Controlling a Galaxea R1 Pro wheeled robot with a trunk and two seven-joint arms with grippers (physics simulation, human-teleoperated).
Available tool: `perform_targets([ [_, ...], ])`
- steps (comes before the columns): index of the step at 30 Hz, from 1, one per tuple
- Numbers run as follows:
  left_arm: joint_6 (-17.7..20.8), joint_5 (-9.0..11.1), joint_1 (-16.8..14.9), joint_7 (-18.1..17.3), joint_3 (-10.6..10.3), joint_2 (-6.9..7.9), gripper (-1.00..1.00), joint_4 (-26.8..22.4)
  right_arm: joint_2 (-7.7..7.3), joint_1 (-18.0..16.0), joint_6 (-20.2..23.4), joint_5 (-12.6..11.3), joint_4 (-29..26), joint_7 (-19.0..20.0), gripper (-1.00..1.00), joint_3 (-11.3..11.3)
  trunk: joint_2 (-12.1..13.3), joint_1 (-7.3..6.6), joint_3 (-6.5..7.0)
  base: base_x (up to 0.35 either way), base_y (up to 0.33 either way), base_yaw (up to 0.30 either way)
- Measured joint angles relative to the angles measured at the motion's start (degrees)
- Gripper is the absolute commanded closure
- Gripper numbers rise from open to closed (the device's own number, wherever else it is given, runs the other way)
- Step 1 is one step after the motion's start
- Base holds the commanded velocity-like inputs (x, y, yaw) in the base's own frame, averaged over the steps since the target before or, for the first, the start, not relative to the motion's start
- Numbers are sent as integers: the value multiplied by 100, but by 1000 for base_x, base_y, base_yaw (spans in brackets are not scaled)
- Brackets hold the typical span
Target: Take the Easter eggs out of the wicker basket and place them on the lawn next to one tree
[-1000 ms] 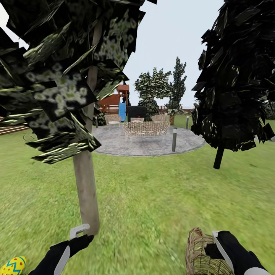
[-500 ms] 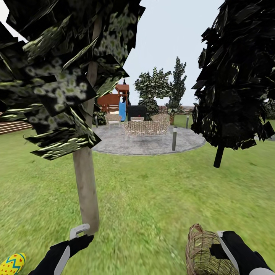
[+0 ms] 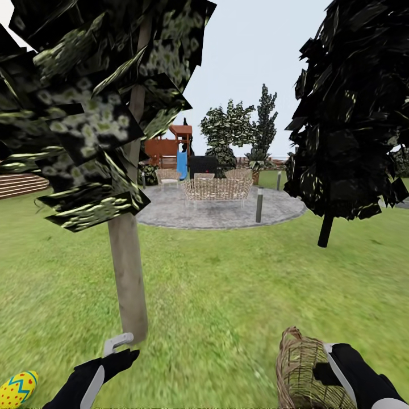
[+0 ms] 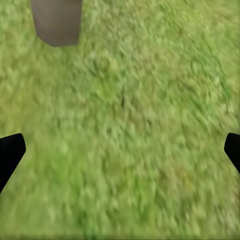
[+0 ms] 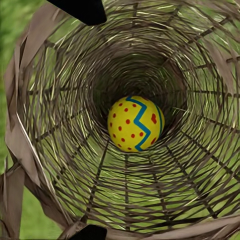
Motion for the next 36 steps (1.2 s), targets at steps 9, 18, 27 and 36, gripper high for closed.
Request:
perform_targets([
  [9,1,0,0,0,0,0,-100,0,7,0,0,0,0,0,-100,7,-361,198,-162,0,0,0],
  [18,-2,0,0,0,-7,0,-100,86,12,0,0,0,0,0,-100,8,-722,396,-323,0,0,0],
  [27,-2,0,-1,0,-9,0,-100,114,17,0,0,0,0,0,-100,8,-1083,593,-485,0,0,0],
  [36,-2,1,0,0,-9,0,-100,119,18,0,0,0,0,0,-100,8,-1444,791,-646,0,0,0],
])
